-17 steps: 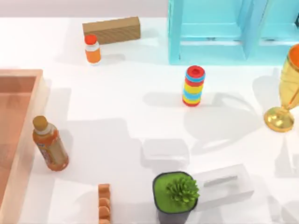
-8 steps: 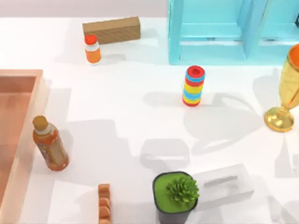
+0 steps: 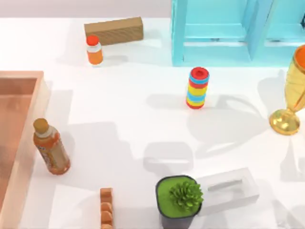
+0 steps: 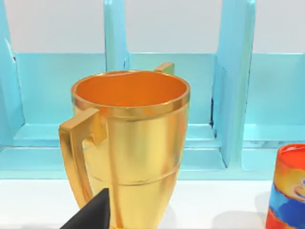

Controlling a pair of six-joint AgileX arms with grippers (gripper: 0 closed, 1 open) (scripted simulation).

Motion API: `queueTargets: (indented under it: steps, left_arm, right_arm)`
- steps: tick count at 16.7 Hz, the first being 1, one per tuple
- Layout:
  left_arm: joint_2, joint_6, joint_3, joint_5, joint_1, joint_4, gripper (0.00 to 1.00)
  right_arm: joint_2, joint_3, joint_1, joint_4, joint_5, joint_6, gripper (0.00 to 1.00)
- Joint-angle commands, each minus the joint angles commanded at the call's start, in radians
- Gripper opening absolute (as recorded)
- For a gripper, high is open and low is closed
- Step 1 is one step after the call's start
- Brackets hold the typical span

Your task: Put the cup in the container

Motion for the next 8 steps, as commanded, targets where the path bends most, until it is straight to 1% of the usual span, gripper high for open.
queueTargets:
  steps: [2,3,8]
  left_arm:
    - [0.0,0.0,0.0,0.0,0.0,0.0,0.98]
    - [0.0,0.0,0.0,0.0,0.0,0.0,1.0]
    - [0.0,0.0,0.0,0.0,0.0,0.0,1.0]
  right_arm:
    - [0.0,0.0,0.0,0.0,0.0,0.0,1.0]
    - [0.0,0.0,0.0,0.0,0.0,0.0,1.0]
    - [0.0,0.0,0.0,0.0,0.0,0.0,1.0]
